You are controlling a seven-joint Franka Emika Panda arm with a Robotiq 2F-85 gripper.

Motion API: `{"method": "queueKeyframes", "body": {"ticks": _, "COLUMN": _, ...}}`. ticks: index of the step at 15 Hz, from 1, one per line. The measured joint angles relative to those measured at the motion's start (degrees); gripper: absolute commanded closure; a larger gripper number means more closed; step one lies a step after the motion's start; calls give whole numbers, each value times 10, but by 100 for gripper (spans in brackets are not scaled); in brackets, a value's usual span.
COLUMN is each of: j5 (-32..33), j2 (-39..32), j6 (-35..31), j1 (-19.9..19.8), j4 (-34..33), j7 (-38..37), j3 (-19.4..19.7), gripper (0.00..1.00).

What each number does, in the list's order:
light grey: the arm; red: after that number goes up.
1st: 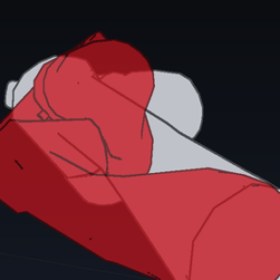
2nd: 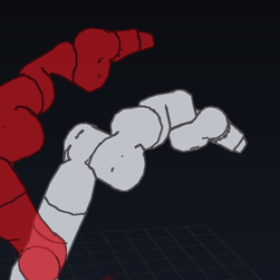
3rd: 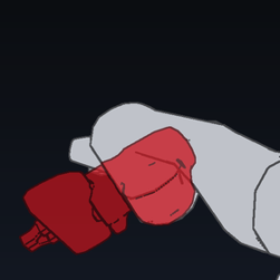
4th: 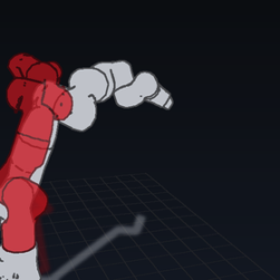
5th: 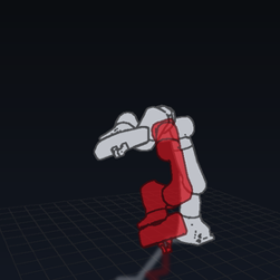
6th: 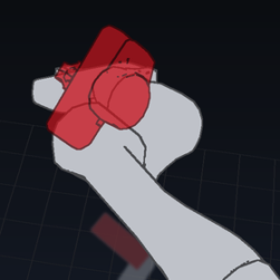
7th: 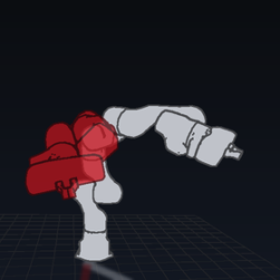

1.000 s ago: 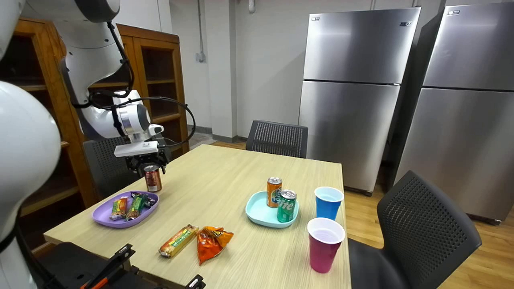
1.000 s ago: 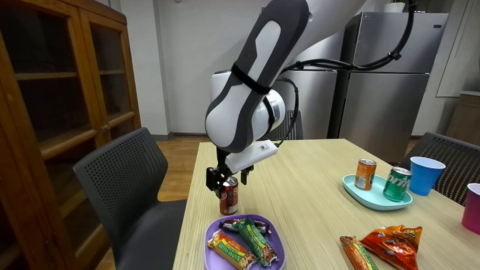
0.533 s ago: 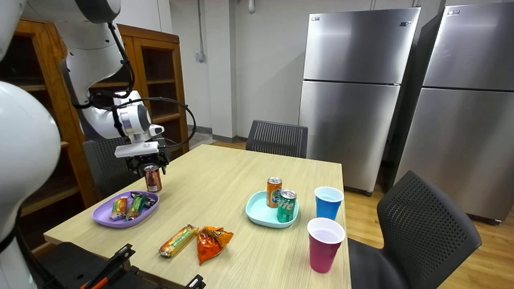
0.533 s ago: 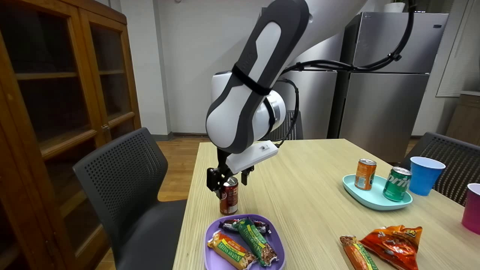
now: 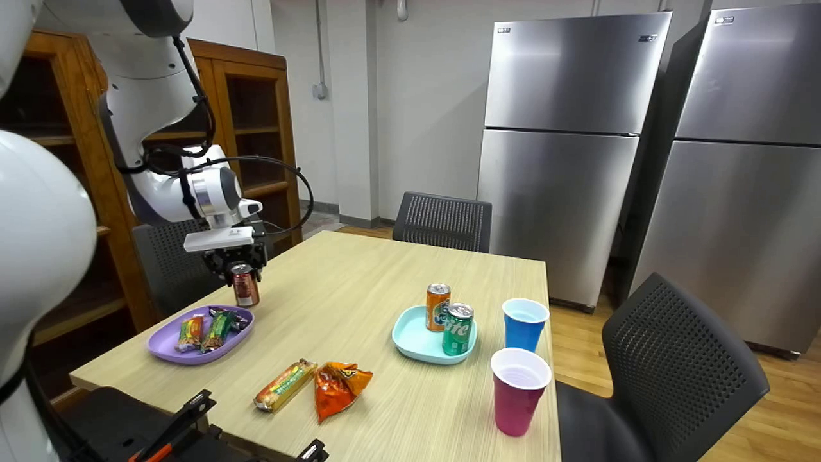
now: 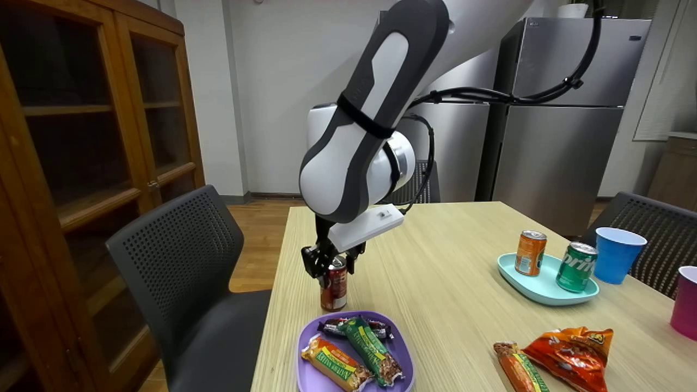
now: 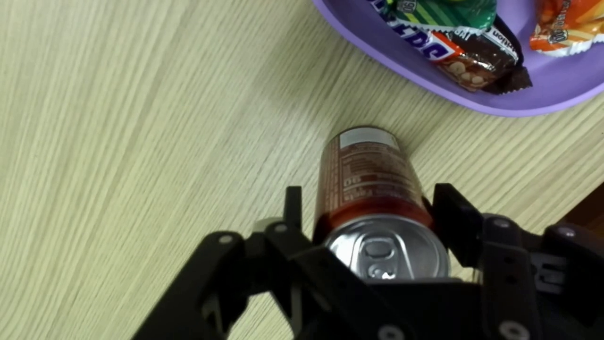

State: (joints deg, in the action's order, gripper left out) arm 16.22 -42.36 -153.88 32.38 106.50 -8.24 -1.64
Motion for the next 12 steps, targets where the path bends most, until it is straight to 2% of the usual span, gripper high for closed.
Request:
{"method": "queueKeyframes", "body": {"ticks": 1, "j5": 0, "j2": 0, "j6": -1, "j1": 0, "j4": 0, "j7": 0, "j3": 0, "gripper": 62}}
{"method": "queueKeyframes", "body": {"ticks": 7, "j5": 0, "j2": -1, "j6": -6, "j1": -1, "j4": 0, "j7": 2, "j3": -2, "gripper": 62}}
{"method": "queueKeyframes", "body": {"ticks": 12, "j5": -2, "j2": 4, "j6": -16, "j1": -27, "j4": 0, "j7": 6, "j3": -17, "gripper": 62}}
